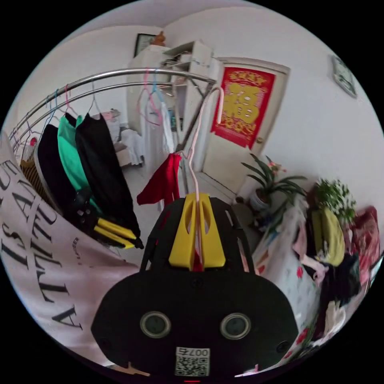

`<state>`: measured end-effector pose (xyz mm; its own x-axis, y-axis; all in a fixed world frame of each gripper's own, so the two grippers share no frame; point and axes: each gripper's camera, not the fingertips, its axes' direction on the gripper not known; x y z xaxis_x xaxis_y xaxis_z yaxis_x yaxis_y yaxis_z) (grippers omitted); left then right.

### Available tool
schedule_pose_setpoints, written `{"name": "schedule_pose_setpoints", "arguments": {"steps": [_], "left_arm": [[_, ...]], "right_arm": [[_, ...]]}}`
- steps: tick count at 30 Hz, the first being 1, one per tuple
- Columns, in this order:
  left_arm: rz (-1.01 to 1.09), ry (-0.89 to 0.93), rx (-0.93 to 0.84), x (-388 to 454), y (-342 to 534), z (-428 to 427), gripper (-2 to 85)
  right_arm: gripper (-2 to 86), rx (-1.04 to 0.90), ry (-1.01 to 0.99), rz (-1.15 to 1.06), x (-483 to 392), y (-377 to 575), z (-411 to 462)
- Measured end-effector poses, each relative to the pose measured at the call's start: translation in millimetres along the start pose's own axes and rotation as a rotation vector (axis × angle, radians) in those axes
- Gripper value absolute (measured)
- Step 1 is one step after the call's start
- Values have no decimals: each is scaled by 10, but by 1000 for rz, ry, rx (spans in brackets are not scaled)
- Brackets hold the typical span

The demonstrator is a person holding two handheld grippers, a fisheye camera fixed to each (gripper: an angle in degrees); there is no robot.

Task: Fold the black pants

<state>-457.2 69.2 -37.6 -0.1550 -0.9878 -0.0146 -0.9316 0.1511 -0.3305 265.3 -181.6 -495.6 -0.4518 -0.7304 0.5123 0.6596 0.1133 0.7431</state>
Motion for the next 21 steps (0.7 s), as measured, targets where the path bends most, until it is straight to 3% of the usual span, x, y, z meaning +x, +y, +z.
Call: {"name": "schedule_pose_setpoints", "arguments": {"steps": [5, 11, 18, 21], "left_arm": [[95, 66, 66, 45, -895, 117, 89], [343, 103, 149, 636, -2171, 242, 120], [653, 305, 132, 1916, -3472, 547, 127], [739, 431, 122, 2470, -3880, 621, 50]], "right_arm": [[-4, -94, 304, 54, -105, 712, -572], [-4, -165, 485, 122, -183, 1337, -1153], [-4, -74, 542, 261, -85, 2017, -2078], [-4, -33, 528, 339, 42, 2424, -2354]]}}
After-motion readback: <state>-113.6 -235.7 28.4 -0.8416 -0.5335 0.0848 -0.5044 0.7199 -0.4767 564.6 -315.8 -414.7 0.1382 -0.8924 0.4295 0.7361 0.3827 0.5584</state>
